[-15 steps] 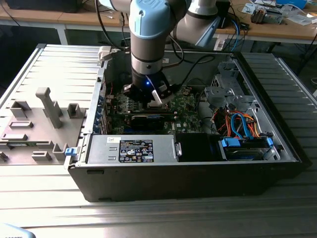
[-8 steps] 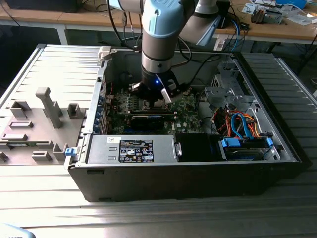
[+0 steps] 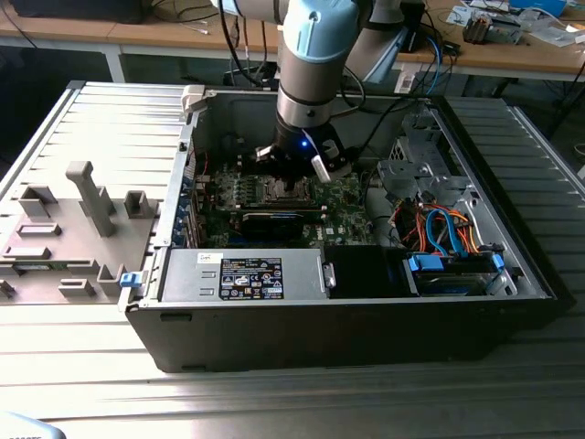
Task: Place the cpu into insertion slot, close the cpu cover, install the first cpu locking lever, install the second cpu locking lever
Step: 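Install the second cpu locking lever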
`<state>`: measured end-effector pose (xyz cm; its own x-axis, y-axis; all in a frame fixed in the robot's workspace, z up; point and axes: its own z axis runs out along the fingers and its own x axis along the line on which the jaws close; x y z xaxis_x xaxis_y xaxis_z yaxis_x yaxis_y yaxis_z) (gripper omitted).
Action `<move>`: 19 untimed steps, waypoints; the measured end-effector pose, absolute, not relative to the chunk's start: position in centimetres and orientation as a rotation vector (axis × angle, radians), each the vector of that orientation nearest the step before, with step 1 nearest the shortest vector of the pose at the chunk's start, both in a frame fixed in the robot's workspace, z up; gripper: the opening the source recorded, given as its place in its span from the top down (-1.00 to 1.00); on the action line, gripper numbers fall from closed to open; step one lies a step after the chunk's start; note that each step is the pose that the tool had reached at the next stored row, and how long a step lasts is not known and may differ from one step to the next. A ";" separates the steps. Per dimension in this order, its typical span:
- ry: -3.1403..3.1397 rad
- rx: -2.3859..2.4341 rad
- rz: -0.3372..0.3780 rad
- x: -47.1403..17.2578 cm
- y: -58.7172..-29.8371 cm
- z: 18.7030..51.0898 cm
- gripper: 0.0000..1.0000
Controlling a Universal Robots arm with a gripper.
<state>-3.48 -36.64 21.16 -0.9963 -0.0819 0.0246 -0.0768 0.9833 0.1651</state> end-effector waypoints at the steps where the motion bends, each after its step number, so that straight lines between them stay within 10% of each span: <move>1: -3.100 0.123 -0.210 -3.5 -36.3 21.2 0.79; 8: -3.101 0.119 0.007 -3.3 -34.6 21.6 0.79; 19: -3.100 0.118 0.041 -3.3 -34.0 24.8 0.79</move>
